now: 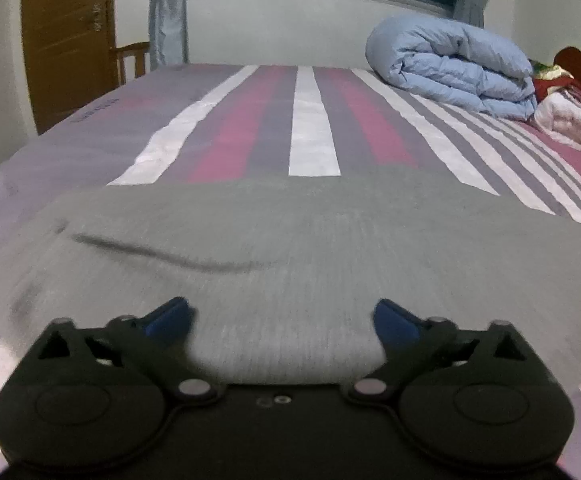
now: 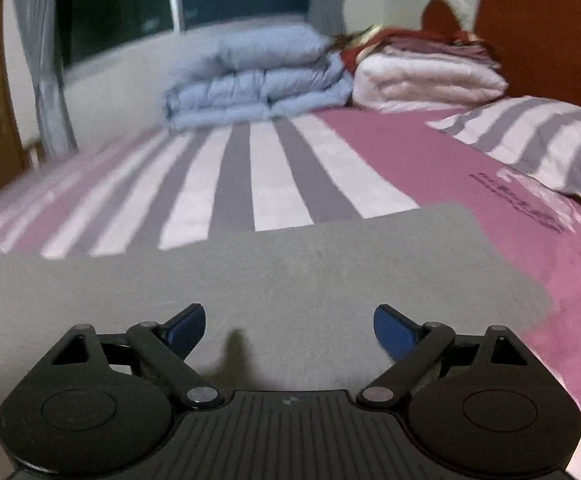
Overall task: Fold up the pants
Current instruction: 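Open the right tool and release the folded sweatpants, then grasp and tug the sweatpants edge with the left tool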
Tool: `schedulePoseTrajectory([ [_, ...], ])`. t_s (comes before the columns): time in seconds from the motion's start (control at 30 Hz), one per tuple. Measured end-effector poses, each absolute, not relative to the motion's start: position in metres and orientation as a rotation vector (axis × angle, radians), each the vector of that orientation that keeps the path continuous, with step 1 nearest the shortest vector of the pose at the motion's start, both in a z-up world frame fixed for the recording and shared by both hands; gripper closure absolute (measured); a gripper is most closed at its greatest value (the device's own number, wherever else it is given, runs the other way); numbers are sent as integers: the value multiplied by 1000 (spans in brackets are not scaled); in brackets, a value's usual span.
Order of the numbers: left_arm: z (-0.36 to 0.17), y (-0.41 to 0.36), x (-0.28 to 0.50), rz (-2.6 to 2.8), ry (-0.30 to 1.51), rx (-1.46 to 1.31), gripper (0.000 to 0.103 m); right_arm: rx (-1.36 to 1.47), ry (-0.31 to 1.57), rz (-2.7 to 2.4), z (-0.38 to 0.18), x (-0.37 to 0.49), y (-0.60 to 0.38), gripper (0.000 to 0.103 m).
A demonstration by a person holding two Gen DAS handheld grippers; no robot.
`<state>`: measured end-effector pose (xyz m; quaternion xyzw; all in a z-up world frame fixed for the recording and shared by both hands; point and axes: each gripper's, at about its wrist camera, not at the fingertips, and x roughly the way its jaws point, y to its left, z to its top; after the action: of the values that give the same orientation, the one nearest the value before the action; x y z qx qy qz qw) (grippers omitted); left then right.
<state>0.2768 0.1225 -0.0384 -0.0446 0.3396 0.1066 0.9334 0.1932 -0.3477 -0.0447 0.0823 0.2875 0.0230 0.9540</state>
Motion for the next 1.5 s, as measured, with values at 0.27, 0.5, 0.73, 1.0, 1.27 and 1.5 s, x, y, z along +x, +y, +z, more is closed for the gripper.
schedulePoseTrajectory([
  [0.27,-30,97,223,227,658,-64,6,334,525,-39,-28,120,-361,0],
  [0.5,-26,85,196,205,638,-70,6,451,490,-9,-15,89,-367,0],
  [0.73,-30,79,195,207,627,-36,6,654,534,-73,-31,94,-396,0],
  [1.0,-31,119,211,253,594,-28,6,405,508,-18,-19,109,-363,2],
  [1.27,-29,211,214,453,576,-185,20,303,513,-40,-33,118,-344,1],
  [1.5,-43,249,234,439,600,-246,54,344,514,-87,-41,131,-358,1],
])
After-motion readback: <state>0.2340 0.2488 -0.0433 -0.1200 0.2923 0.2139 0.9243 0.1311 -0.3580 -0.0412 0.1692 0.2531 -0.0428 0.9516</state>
